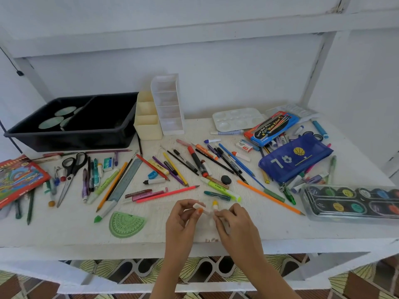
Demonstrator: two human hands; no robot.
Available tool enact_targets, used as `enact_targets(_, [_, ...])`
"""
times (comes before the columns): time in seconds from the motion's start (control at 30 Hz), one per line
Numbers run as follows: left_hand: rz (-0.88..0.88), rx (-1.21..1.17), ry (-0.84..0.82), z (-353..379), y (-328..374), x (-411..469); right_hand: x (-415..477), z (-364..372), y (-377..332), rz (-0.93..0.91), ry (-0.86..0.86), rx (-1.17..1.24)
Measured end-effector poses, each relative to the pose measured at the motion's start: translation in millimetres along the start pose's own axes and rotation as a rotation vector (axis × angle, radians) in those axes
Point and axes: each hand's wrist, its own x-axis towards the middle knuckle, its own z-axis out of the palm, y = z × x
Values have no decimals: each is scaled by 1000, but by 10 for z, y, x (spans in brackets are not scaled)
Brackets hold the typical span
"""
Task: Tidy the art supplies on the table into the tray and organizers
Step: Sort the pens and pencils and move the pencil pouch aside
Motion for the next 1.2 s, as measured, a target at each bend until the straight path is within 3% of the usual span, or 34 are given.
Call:
enact_targets(0.23, [-19, 13, 112, 79, -31, -2, 72, 24, 154, 174, 13, 369])
enact_targets(0.37, [93, 218, 41, 74, -124, -34, 83, 58, 177, 169, 55, 345])
enact_targets(0.57, [443, 527, -195, -17, -236, -58, 86, 68, 195, 113, 70, 302])
enact_targets(0.67, [434, 554, -272, -53, -272, -37, 93, 63, 200, 104, 65, 299])
enact_targets(1.0, [514, 690, -256, 24, -335, -44, 96, 68, 193, 96, 89, 281])
enact_targets(1.2, [470, 703, -268, 8, -353, -32, 96, 74, 181, 104, 76, 265])
